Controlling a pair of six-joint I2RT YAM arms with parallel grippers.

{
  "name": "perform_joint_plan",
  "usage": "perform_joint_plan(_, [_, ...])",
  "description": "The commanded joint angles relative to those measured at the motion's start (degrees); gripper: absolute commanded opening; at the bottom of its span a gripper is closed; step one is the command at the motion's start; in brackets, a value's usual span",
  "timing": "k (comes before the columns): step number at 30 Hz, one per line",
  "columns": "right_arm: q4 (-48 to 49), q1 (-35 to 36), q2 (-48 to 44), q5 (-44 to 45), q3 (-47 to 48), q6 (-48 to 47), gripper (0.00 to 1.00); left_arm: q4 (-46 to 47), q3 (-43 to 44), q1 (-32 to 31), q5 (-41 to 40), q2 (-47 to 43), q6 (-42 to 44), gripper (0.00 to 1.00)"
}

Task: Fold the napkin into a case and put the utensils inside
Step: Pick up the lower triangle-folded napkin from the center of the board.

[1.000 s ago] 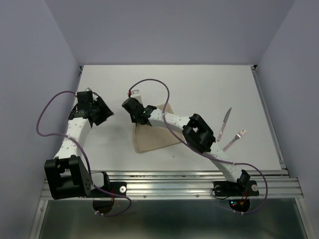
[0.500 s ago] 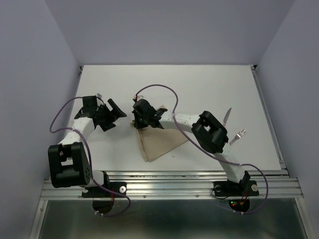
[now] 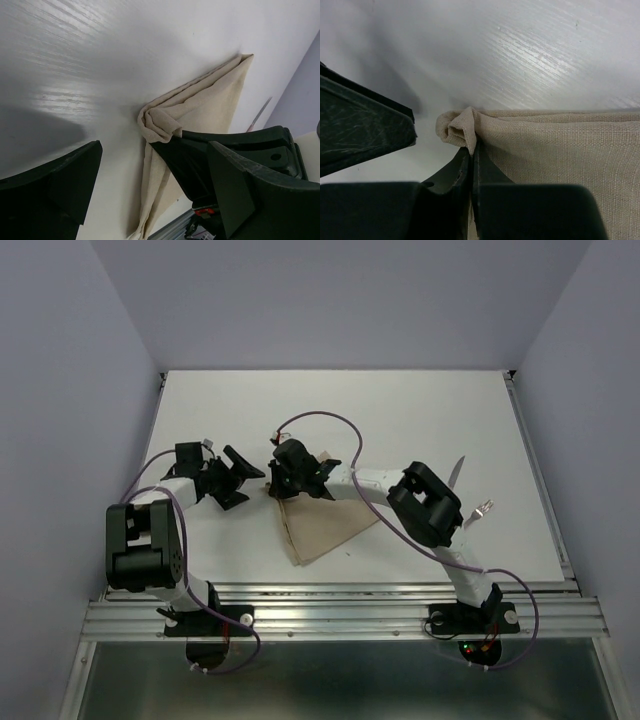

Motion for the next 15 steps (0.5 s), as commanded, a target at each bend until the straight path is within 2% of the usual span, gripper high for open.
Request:
perform_joint_plan(1, [3.47,0.05,-3.37,-1.4,-0.13,0.11,0.01,5.1,-0.59,-0.95,3.27,1.32,-2.63,0.97])
perform_joint_plan(8, [3.3,0.05,-3.55,-1.58,-0.13,-0.07,0.01,5.9,1.17,-3.76,3.18,6.68,-4.92,0.93])
perform_joint_plan(15, [3.04,0.05,-3.46,-2.11,-0.04,-0.24,0.01,6.95,1.17,-4.73,2.74,9.5,-6.77,0.81])
